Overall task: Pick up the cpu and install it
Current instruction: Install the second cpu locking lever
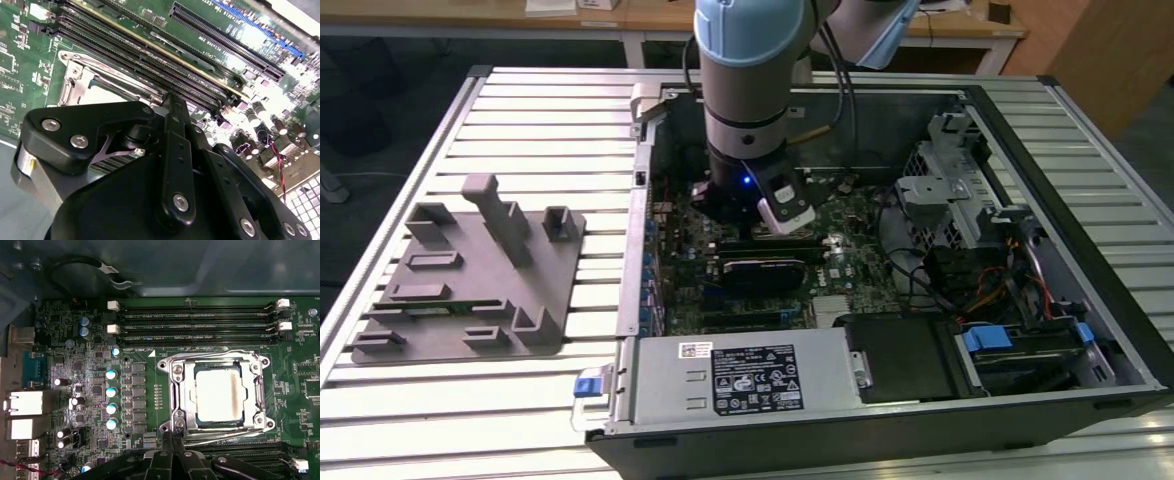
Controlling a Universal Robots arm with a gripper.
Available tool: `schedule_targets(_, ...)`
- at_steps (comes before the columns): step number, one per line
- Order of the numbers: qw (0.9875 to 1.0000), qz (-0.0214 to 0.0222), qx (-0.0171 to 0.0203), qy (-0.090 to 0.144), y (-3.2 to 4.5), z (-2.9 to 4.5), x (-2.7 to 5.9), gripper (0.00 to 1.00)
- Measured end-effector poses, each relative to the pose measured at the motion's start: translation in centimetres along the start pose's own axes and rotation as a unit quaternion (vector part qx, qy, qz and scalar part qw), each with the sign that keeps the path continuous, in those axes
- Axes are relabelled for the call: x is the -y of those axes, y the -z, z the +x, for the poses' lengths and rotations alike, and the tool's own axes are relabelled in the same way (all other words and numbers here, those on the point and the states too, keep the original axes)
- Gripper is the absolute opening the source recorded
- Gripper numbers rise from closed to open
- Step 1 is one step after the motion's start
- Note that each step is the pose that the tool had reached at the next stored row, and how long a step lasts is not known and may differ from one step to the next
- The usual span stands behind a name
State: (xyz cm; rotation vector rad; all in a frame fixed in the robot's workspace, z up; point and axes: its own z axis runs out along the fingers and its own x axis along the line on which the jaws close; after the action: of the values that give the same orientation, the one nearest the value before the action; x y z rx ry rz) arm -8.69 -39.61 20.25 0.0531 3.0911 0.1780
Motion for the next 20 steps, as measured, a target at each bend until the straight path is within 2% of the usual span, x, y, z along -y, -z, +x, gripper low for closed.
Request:
schedule_targets(5,1.0000,-0.0036,0.0000,0.000,0.04,-0.01,0.38,0.11)
schedule_targets(13,1.0000,-0.0037,0.0000,0.000,0.45,-0.04,0.47,0.11)
schedule_targets(20,1.0000,-0.0036,-0.0001,0.000,0.55,-0.12,1.25,0.11)
